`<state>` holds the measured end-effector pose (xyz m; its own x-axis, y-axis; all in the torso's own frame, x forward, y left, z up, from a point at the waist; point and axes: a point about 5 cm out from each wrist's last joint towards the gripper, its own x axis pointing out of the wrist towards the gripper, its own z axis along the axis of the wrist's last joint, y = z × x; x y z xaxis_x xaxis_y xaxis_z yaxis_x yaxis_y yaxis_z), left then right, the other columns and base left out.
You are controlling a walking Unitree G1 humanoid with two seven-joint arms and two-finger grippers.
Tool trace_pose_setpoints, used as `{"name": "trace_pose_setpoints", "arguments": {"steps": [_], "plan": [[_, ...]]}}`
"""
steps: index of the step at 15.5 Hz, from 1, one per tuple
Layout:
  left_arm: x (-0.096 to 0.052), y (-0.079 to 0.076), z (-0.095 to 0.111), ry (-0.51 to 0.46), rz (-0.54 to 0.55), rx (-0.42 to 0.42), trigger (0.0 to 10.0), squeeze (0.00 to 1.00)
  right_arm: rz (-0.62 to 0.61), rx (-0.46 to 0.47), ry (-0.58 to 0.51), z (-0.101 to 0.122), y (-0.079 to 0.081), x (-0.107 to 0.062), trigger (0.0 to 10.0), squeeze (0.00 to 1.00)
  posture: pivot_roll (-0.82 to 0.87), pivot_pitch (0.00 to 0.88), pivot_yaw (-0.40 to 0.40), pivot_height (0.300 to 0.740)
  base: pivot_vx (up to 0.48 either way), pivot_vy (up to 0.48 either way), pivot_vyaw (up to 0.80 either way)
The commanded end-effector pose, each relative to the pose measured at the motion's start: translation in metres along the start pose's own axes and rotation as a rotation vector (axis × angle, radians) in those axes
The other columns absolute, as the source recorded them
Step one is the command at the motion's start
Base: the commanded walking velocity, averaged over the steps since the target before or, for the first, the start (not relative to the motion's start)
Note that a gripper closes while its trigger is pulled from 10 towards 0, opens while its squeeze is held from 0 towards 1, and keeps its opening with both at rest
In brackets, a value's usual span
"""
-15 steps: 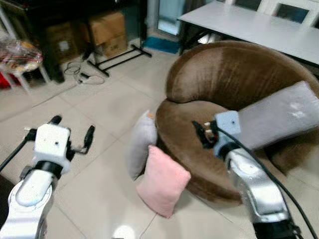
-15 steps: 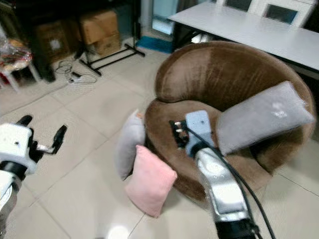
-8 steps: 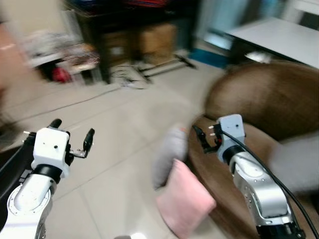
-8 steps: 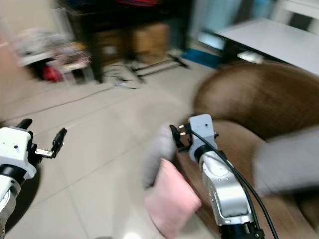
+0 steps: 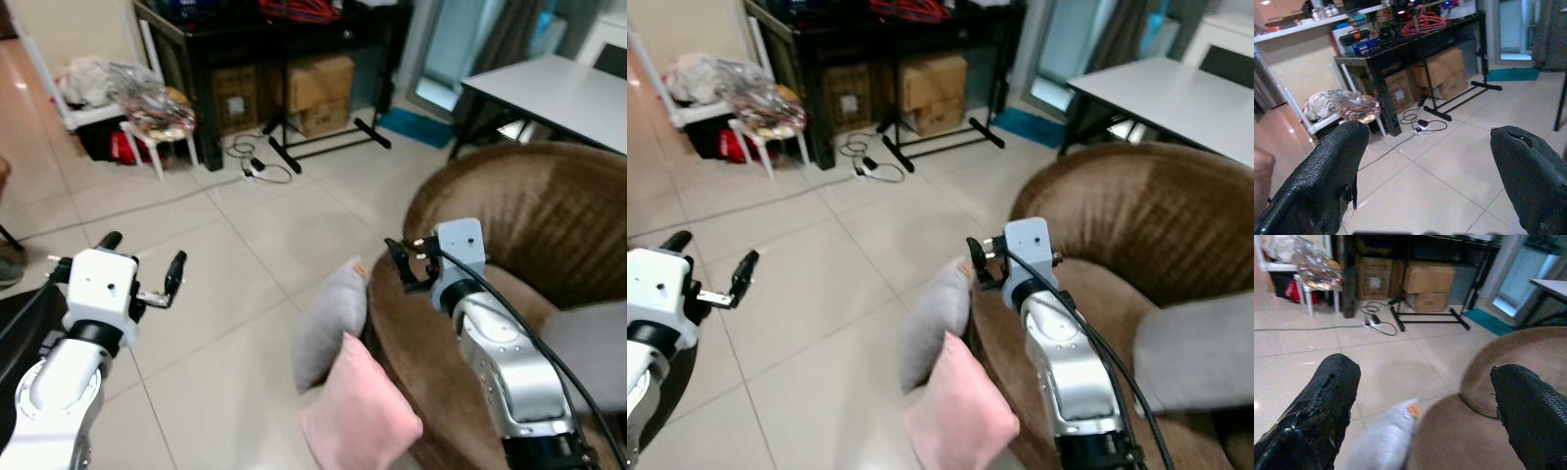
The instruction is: Move the pillow to the sofa from floor
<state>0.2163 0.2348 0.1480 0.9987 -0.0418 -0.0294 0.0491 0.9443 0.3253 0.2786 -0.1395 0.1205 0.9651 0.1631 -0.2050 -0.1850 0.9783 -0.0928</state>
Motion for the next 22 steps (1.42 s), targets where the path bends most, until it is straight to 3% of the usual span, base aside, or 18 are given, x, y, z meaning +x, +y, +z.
{"name": "trace_pose_setpoints", "arguments": {"steps": [1,3,9,22], "plan": [[0.0007,0.0004,0.0001,0.001,-0.007,0.007,10.0,0.00,0.000,-0.007,-0.015,0.0041,0.0015,0.0016,10.0,1.00,0.04,0.000,-0.064,0.740,0.292,0.000,0.00],[0.0018,-0.0003,0.0006,-0.001,-0.011,0.005,10.0,0.00,-0.012,-0.005,0.021,0.0005,0.0003,0.0023,10.0,1.00,0.03,0.000,-0.060,0.740,0.291,0.000,-0.37],[0.0024,-0.0007,0.0002,0.001,-0.013,-0.001,10.0,0.00,-0.003,0.007,-0.003,0.0028,0.0009,0.0031,10.0,1.00,0.03,0.000,-0.062,0.740,0.144,0.000,-0.12],[0.0008,-0.0030,0.0006,0.016,0.014,0.027,10.0,0.00,-0.005,0.013,0.014,-0.0001,-0.0014,0.0038,10.0,1.00,0.04,0.000,-0.075,0.603,0.000,0.000,0.00]]}}
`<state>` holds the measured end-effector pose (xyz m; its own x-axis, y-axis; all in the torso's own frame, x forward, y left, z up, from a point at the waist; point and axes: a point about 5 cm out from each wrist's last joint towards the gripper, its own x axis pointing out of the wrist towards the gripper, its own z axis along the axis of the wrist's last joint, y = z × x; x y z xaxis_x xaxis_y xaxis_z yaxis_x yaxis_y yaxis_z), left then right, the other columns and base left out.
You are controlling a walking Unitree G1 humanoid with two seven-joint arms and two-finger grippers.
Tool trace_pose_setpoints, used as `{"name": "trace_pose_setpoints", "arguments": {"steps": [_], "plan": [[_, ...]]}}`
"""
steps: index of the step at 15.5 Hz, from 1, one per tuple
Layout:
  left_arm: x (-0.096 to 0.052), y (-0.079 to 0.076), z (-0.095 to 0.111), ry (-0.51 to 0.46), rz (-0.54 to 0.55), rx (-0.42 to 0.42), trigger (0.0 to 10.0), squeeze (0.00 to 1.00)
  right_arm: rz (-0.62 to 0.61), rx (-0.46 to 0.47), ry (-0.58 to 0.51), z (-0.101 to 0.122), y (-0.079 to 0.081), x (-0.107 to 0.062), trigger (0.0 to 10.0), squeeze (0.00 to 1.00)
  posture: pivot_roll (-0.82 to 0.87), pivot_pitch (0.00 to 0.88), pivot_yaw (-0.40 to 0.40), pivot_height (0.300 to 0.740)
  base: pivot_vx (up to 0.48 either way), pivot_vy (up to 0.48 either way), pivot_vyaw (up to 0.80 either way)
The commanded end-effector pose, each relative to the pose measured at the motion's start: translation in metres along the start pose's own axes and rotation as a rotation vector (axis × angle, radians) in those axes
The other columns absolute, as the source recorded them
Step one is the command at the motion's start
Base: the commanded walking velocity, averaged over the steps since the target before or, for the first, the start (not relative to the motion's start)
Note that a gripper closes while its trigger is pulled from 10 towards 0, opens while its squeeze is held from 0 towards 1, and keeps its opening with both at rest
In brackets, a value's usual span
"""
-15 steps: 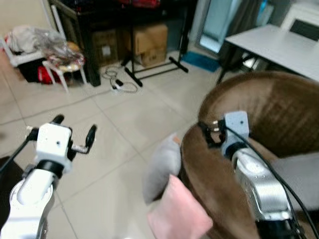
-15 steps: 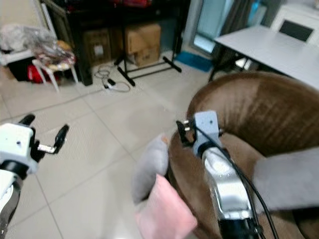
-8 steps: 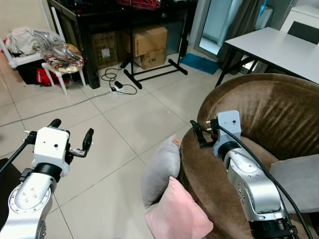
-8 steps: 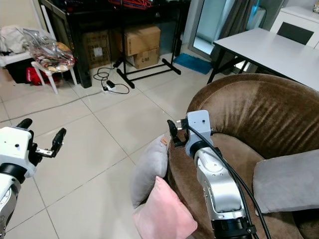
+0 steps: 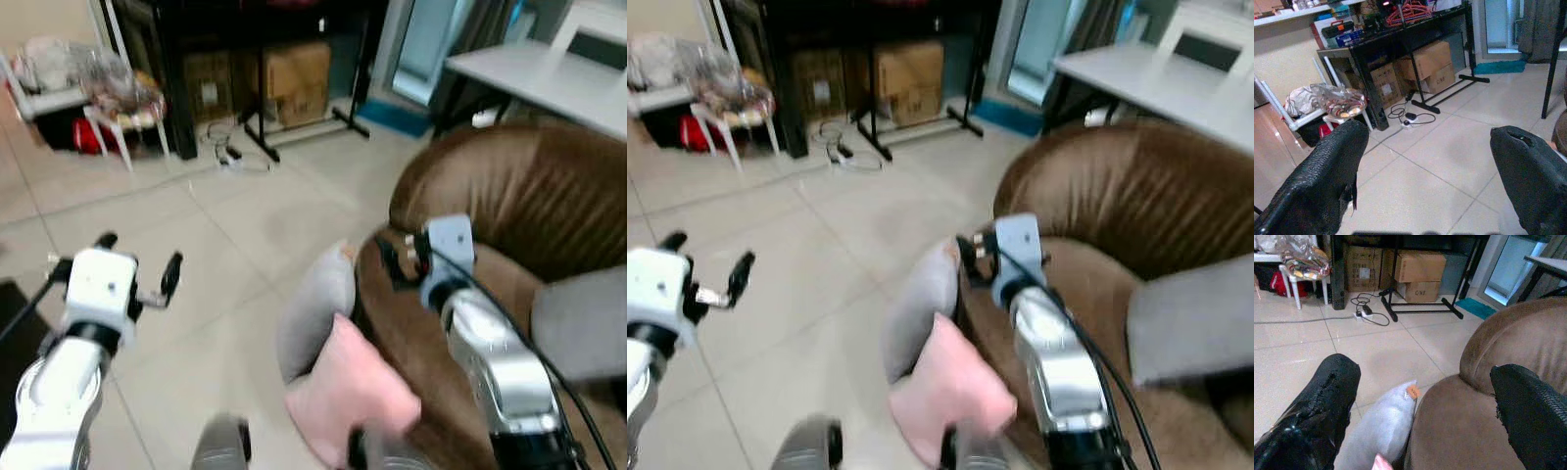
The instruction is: Move the pillow to the sofa from floor
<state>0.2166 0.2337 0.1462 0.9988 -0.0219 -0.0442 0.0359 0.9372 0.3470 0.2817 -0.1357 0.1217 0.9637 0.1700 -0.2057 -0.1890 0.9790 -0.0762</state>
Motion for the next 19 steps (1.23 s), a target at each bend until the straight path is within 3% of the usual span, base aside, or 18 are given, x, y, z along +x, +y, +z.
{"name": "trace_pose_setpoints", "arguments": {"steps": [1,7,15,16,17,19], "plan": [[0.000,-0.001,0.002,-0.002,0.005,0.009,10.0,0.00,-0.011,-0.005,0.015,-0.002,-0.004,0.001,10.0,1.00,0.04,0.000,-0.075,0.593,0.000,0.000,0.00],[-0.009,0.005,-0.011,0.033,0.070,0.033,10.0,0.00,-0.012,-0.035,0.050,-0.009,-0.008,0.001,10.0,1.00,0.04,0.000,-0.091,0.574,0.000,0.000,0.00],[-0.011,0.002,-0.014,0.016,0.041,0.006,10.0,0.00,-0.020,-0.049,0.077,-0.015,-0.010,0.000,10.0,1.00,0.04,0.000,-0.095,0.574,0.065,0.000,0.00],[-0.011,0.002,-0.014,0.014,0.040,0.003,10.0,0.00,-0.018,-0.050,0.077,-0.016,-0.009,0.001,10.0,0.60,0.04,0.000,-0.095,0.574,0.274,0.000,0.00],[-0.011,0.002,-0.015,0.014,0.039,0.002,10.0,0.00,-0.016,-0.049,0.076,-0.015,-0.009,0.001,10.0,0.00,0.04,0.000,-0.095,0.574,0.277,0.000,0.00],[-0.012,0.002,-0.015,0.013,0.037,-0.001,10.0,0.00,-0.015,-0.051,0.079,-0.016,-0.008,0.001,10.0,0.00,0.04,0.000,-0.098,0.574,0.279,0.000,0.00]]}}
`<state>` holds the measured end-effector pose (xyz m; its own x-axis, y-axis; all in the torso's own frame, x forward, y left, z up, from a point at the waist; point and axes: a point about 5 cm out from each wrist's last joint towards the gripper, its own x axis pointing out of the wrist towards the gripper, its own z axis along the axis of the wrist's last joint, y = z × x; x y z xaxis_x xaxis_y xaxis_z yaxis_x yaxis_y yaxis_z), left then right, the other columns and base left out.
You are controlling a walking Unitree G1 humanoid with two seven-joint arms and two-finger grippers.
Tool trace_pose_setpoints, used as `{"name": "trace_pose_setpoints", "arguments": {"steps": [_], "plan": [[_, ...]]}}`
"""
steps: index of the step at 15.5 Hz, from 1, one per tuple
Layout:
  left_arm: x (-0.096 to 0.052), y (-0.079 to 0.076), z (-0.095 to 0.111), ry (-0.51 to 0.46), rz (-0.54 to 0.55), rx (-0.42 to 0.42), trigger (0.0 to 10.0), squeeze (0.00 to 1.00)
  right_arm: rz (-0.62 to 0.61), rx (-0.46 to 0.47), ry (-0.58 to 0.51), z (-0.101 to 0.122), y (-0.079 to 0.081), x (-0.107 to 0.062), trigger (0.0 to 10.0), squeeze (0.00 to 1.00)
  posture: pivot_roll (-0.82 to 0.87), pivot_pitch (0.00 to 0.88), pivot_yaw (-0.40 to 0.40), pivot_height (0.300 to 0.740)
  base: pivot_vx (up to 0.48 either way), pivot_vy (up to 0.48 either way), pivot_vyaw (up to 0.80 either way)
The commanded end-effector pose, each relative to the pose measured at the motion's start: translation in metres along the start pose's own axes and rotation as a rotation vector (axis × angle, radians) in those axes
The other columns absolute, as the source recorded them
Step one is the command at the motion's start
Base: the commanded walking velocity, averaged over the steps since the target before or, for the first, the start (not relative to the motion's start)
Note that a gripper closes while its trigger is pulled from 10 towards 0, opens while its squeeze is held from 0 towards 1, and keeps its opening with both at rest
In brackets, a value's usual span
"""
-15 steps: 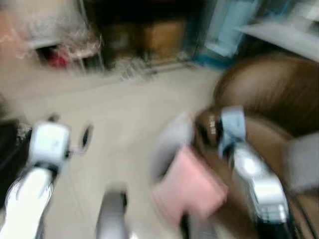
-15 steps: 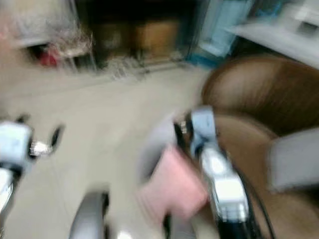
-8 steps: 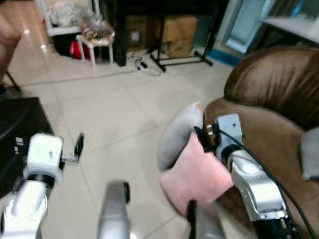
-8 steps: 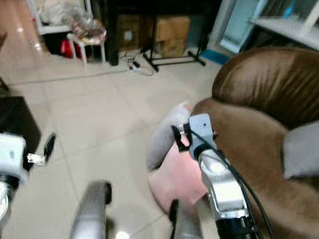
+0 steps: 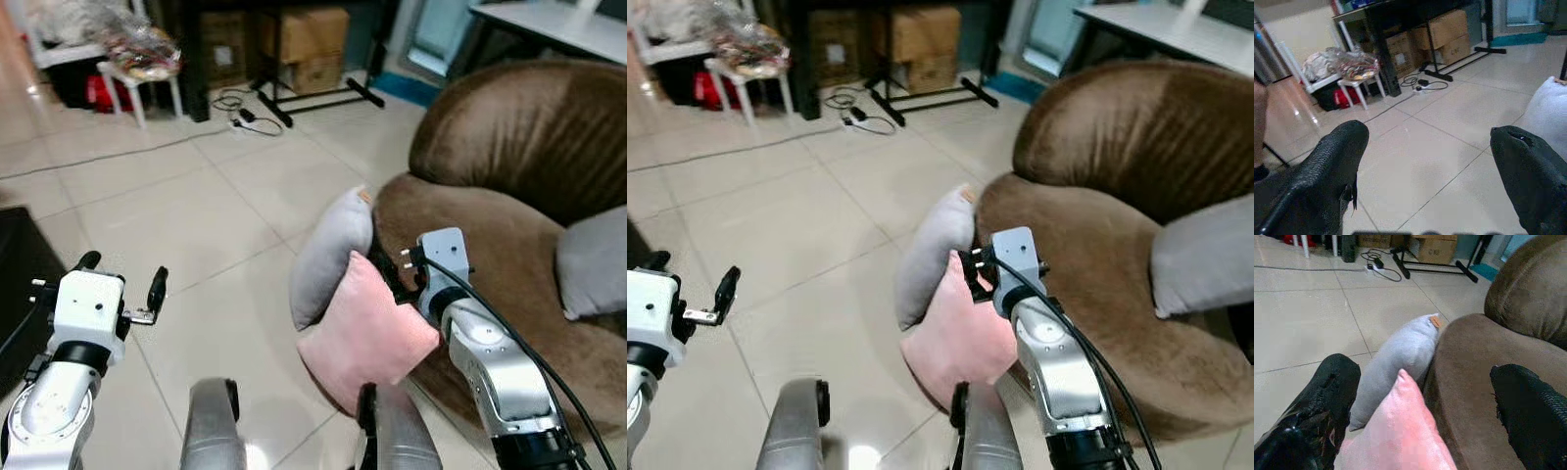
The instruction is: Move the pillow to the sofa from floor
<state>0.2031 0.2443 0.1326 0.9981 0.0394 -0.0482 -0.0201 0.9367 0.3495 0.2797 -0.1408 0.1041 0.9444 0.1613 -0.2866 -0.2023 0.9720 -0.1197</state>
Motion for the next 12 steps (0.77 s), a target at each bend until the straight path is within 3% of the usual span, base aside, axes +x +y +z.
{"name": "trace_pose_setpoints", "arguments": {"steps": [1,4,6,11,12], "plan": [[0.001,-0.003,0.002,-0.012,-0.020,-0.002,10.0,0.00,-0.014,-0.008,-0.005,0.002,-0.005,0.000,10.0,0.00,0.04,0.000,-0.098,0.574,0.281,0.000,0.00],[0.001,-0.004,0.001,-0.014,-0.024,-0.002,10.0,0.00,0.121,-0.080,-0.011,0.002,0.008,-0.003,10.0,0.00,0.04,0.000,-0.097,0.574,0.279,0.000,0.27],[0.001,-0.004,0.001,-0.015,-0.025,-0.002,10.0,0.00,0.120,-0.088,-0.008,0.002,0.008,-0.003,10.0,0.00,0.04,0.000,-0.098,0.574,0.279,0.000,0.80],[0.001,-0.004,0.000,-0.012,-0.030,0.007,10.0,0.00,0.108,-0.088,0.013,-0.003,0.007,-0.004,10.0,0.00,0.04,0.000,-0.098,0.574,0.220,0.000,0.00],[0.001,-0.004,0.000,-0.011,-0.030,0.011,10.0,0.00,0.055,-0.090,0.031,-0.006,0.003,-0.003,10.0,0.00,0.05,0.000,-0.098,0.574,0.000,0.000,0.00]]}}
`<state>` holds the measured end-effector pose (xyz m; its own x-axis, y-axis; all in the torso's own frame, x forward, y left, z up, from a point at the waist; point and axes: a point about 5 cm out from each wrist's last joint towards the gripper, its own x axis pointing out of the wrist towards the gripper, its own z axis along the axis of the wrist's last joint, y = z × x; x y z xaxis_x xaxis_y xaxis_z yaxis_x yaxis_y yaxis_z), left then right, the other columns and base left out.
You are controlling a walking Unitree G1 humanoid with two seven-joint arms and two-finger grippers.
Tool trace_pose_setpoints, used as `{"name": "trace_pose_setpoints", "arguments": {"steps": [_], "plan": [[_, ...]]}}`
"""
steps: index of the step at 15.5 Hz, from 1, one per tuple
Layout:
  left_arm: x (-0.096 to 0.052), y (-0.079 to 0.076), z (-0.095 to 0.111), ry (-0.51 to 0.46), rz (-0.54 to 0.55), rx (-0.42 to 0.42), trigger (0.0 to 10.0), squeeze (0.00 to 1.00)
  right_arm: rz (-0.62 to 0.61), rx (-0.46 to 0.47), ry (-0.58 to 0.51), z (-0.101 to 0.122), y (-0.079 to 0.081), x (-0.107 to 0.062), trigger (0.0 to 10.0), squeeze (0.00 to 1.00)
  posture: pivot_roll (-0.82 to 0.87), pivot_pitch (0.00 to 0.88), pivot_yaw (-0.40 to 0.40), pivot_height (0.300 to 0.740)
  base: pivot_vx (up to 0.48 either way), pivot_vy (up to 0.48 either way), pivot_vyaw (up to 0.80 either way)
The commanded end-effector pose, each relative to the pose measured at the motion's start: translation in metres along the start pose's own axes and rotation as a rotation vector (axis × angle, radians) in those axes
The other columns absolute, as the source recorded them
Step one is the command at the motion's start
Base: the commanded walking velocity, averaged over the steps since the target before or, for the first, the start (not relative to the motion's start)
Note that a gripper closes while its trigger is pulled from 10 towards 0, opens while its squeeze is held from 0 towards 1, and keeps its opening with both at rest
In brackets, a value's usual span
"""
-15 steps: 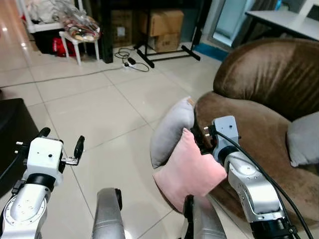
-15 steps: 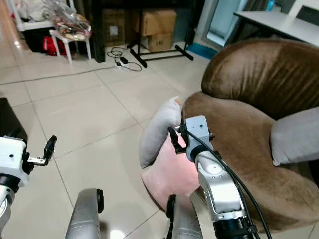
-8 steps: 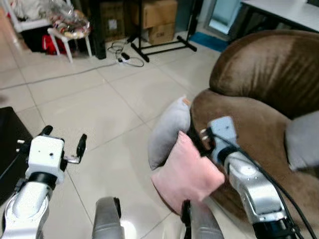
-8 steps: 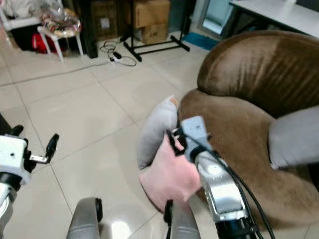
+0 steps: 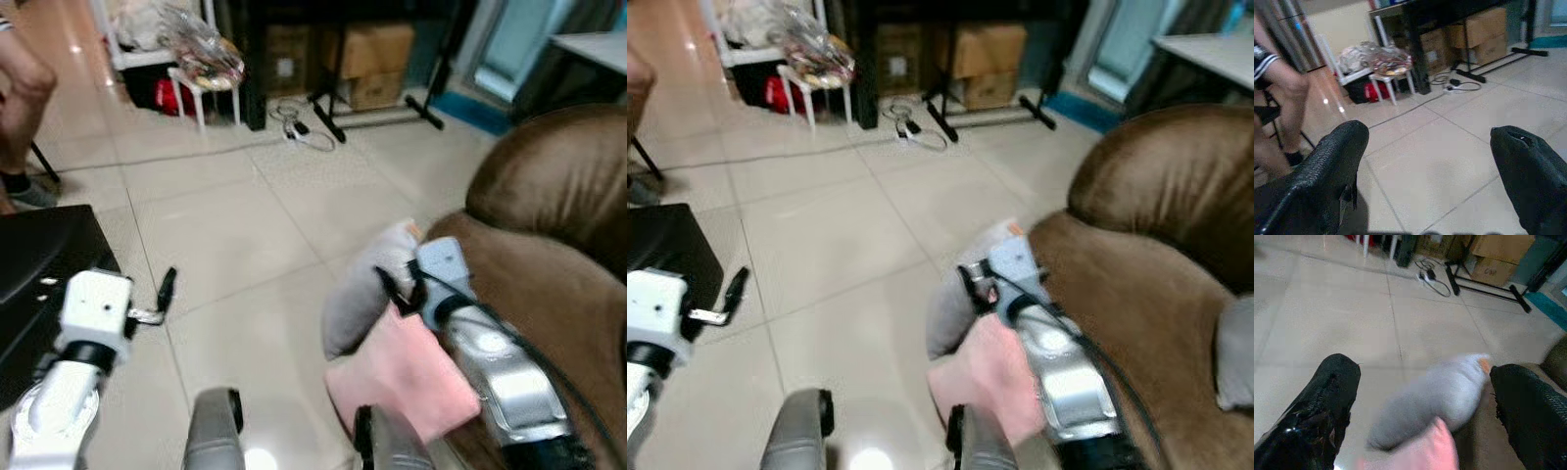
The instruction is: Move the pillow to the sofa from floor
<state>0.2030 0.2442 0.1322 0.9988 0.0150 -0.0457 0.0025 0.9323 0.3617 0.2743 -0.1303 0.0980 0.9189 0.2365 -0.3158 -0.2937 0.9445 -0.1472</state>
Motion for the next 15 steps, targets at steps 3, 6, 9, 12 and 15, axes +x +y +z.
{"name": "trace_pose_setpoints", "arguments": {"steps": [3,6,9,12,15], "plan": [[0.003,-0.003,-0.001,0.010,-0.006,0.000,10.0,0.00,-0.041,0.020,0.011,-0.002,-0.013,0.002,10.0,0.00,0.04,0.000,-0.093,0.574,0.000,0.000,0.00],[0.005,-0.003,-0.001,0.010,-0.014,0.009,10.0,0.00,-0.145,0.101,0.046,-0.009,-0.023,0.005,10.0,0.00,0.04,0.000,-0.090,0.554,0.000,0.000,0.00],[0.009,-0.005,0.000,0.009,-0.048,0.018,10.0,0.00,-0.153,0.108,0.053,-0.010,-0.025,0.009,10.0,0.00,0.04,0.000,-0.084,0.529,0.000,0.000,0.00],[0.012,-0.007,0.000,0.009,-0.079,0.021,10.0,0.00,-0.178,0.132,0.058,-0.010,-0.029,0.012,10.0,0.00,0.03,0.000,-0.067,0.504,0.000,0.000,0.00],[0.013,-0.007,0.002,0.006,-0.093,0.023,10.0,0.00,-0.198,0.129,0.074,-0.011,-0.032,0.019,10.0,0.00,0.03,0.000,-0.070,0.484,0.000,0.000,0.00]]}}
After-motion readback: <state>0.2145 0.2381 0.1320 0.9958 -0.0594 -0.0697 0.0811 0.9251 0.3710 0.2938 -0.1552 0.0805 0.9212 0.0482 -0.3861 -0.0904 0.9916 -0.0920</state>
